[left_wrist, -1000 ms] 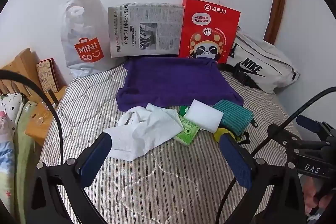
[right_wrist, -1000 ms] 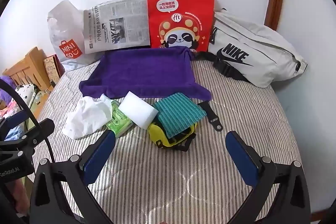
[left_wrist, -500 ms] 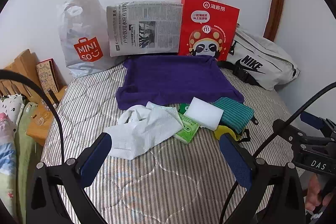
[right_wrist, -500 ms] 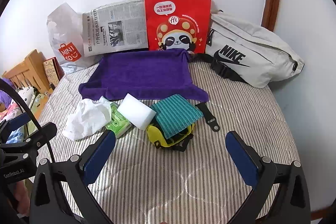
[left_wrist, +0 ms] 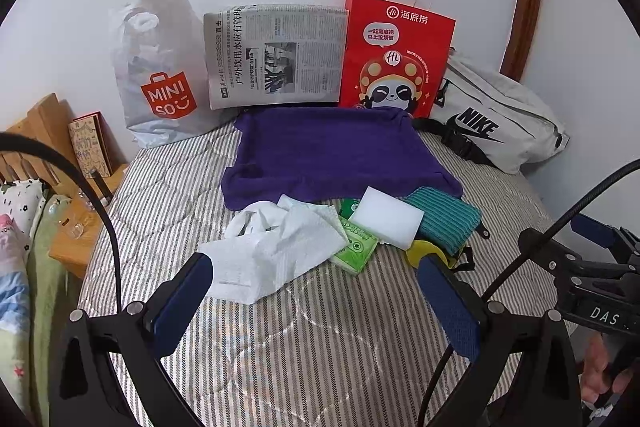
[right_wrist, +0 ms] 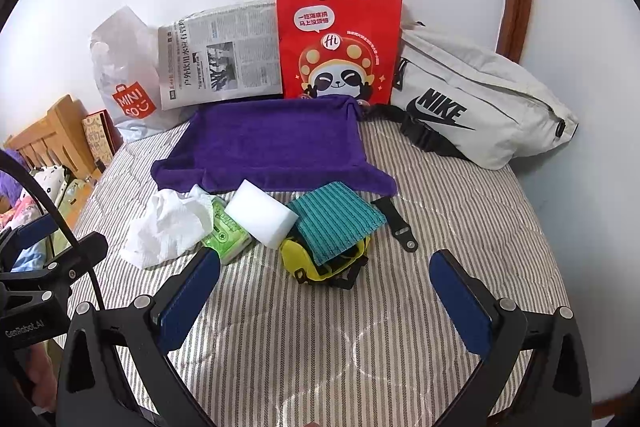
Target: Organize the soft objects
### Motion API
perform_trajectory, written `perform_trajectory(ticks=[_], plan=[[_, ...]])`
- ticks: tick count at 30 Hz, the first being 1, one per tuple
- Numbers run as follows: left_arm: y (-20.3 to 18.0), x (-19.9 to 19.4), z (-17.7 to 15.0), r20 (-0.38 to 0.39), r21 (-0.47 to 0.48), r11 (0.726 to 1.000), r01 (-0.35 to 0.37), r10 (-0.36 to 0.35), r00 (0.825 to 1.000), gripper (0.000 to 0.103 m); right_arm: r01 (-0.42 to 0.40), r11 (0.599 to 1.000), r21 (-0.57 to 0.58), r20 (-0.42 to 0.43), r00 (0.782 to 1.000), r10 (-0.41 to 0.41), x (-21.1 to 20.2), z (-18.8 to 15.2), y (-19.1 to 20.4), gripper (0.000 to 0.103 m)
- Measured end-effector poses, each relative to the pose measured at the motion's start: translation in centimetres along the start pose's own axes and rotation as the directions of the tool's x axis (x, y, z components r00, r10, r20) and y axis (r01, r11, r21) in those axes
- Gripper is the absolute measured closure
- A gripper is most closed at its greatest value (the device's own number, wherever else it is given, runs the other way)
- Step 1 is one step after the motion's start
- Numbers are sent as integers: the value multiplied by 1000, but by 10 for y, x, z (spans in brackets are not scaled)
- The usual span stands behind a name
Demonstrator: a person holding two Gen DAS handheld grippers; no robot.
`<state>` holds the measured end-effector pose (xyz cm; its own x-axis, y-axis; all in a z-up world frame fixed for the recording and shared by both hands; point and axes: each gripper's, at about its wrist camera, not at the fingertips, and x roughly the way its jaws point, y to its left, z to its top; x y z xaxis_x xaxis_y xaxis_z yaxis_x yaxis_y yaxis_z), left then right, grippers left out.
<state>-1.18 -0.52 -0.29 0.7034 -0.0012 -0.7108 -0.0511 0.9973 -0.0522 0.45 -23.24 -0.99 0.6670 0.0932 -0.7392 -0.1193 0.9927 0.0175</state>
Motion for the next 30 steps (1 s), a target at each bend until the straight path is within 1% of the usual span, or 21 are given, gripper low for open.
perform_trajectory(ticks=[30], plan=[[3,-2,-1,-8,1,1000,-2,2,1000,0,2,1000,-2,6,1000,-2,-3,-1,3,0]])
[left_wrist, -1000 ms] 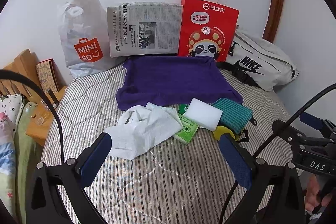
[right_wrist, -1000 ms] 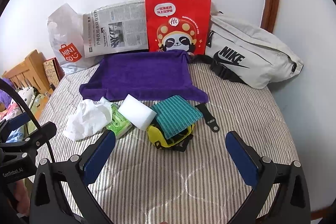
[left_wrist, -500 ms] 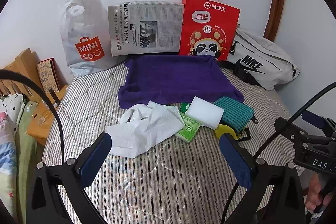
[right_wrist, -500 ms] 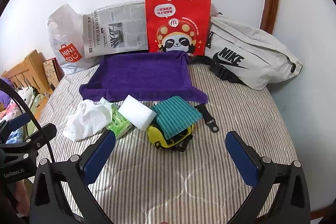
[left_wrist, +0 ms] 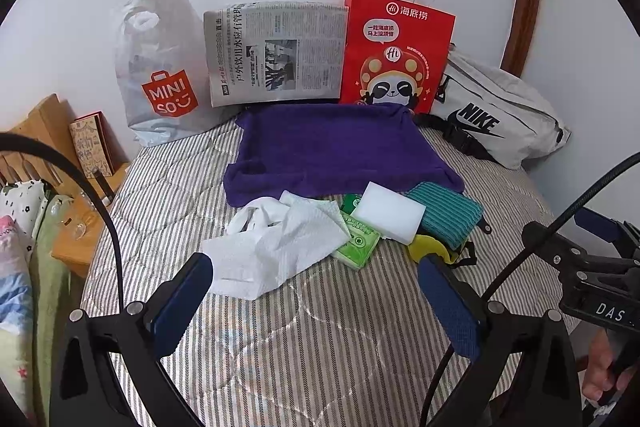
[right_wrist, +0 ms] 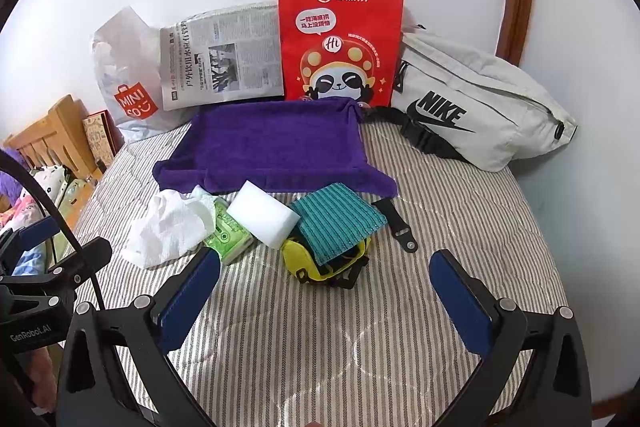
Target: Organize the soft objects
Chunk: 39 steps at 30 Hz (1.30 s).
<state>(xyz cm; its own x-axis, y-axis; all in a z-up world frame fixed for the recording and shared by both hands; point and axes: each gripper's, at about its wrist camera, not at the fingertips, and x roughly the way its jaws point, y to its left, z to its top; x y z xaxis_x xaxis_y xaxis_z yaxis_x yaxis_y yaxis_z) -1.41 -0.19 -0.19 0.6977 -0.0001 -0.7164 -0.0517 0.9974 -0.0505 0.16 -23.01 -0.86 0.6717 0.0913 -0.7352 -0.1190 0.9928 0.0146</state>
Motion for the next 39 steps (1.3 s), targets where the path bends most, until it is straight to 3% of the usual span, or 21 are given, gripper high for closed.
perform_trajectory(ticks=[28,39], plan=[[-4,0,-2,-12,3,1000,-14,14,1000,0,-3,1000,-7,2,1000,3,-2,-2,3,0],[7,21,-2,-31,2,1000,-13,13,999,0,-12,1000,-4,-26,1000,12,17,1,0,0]])
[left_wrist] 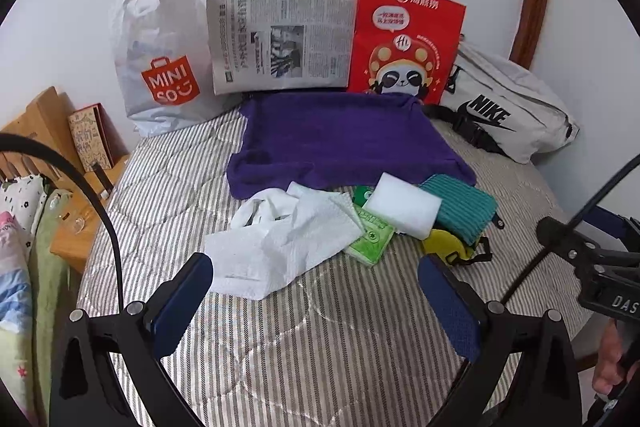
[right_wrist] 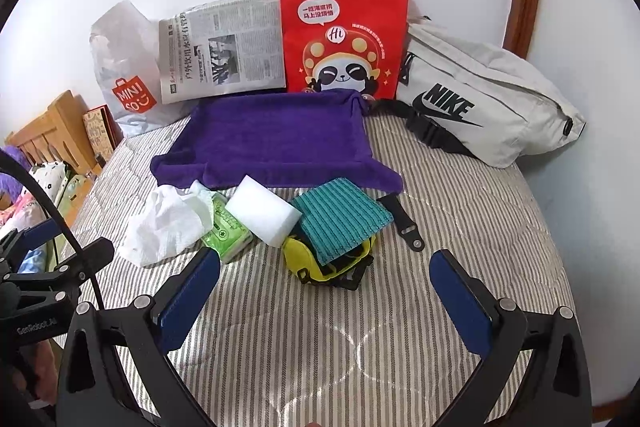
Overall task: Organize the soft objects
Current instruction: 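Reach the left gripper to the white cloth and close on it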
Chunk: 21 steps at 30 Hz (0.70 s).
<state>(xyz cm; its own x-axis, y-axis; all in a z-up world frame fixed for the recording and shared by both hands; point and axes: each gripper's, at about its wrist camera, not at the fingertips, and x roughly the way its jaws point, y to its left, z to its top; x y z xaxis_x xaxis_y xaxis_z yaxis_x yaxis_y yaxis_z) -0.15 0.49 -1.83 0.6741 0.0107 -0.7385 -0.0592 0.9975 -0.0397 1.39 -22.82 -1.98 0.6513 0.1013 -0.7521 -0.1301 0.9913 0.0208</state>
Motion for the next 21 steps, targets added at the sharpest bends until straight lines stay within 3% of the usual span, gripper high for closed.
perform_trajectory(ticks=[10,14,18,21], plan=[[22,64,-5,-42,-6,1000,10,-10,999,0,-6,1000,5,-50,999,7,35,0,-8,0],[33,93,-3,-51,-27,995,93,-95,994,0,2,1000,2,-86,996,-2,54,-3,-11,0],[35,119,-1,-55,15,998,67,-66,996,1,15,1000,8,-113,993,-14,71,-3,-19,0],[33,137,0,-76,28,998,61,-58,995,11,28,999,30,-135,991,-24,85,-3,-27,0]])
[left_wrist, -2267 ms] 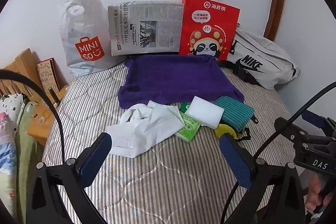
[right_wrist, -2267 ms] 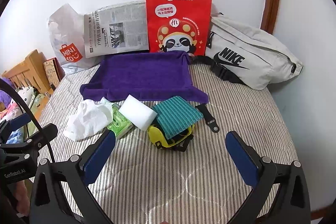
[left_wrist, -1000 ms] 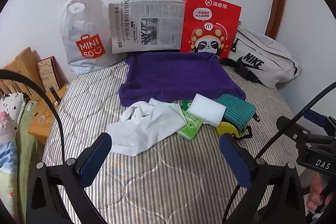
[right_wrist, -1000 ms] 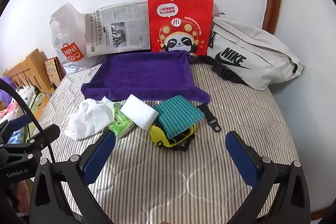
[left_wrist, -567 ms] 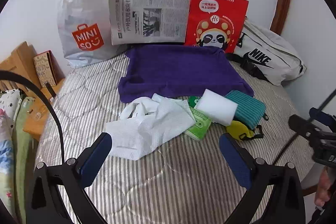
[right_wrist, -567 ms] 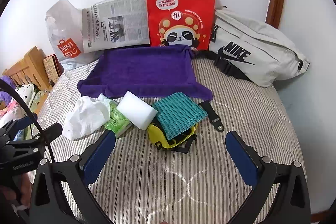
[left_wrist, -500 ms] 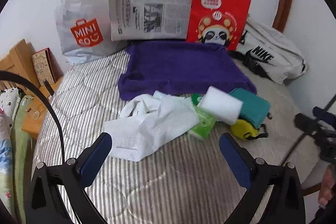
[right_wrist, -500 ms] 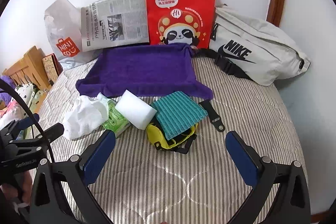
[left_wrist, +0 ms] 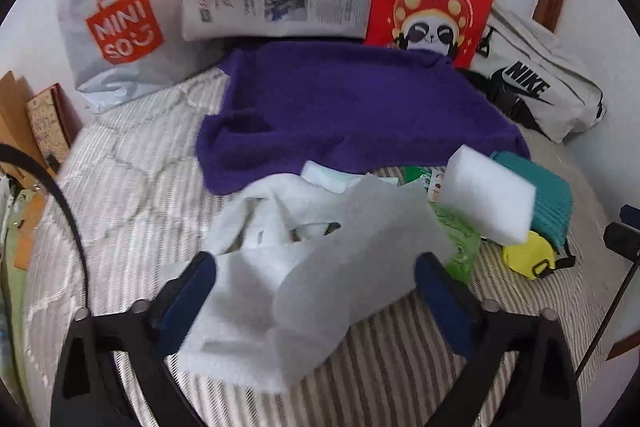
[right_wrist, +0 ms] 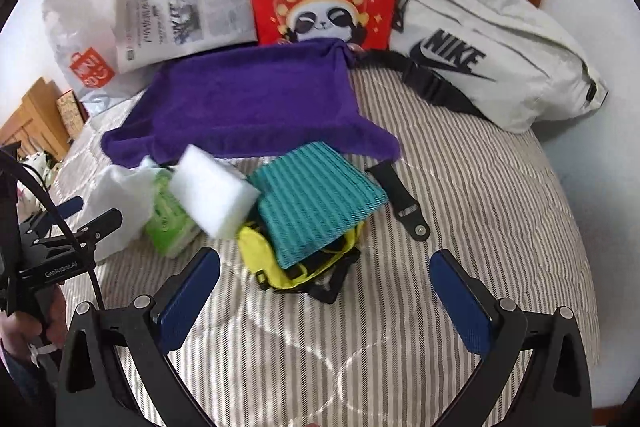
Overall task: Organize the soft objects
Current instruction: 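Reach the left gripper to the white cloth and close on it, then lift the white cloth with the left gripper toward the purple towel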
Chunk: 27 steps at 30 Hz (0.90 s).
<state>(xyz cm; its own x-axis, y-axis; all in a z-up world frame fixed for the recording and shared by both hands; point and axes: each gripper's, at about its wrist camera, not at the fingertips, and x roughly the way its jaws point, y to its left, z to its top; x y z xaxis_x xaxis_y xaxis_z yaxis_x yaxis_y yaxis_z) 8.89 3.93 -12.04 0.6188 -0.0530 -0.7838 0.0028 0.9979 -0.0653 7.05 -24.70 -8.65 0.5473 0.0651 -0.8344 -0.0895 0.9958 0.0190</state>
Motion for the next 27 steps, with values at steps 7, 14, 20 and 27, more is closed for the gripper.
perform_trajectory(ticks=[7,14,20,27], plan=[[-9,26,-3,-17,79,997,10,-9,1000,70,33,999,12,-55,998,-32,30,1,-10,0],[4,11,-6,-16,87,995,40,-38,999,90,38,999,-9,-66,997,-39,45,3,-4,0],[20,-12,-14,-10,61,998,32,-32,999,90,19,1000,8,-44,999,-18,43,6,-10,0],[30,-40,-22,25,11,998,69,-69,997,91,43,999,30,-40,998,-42,41,8,-19,0]])
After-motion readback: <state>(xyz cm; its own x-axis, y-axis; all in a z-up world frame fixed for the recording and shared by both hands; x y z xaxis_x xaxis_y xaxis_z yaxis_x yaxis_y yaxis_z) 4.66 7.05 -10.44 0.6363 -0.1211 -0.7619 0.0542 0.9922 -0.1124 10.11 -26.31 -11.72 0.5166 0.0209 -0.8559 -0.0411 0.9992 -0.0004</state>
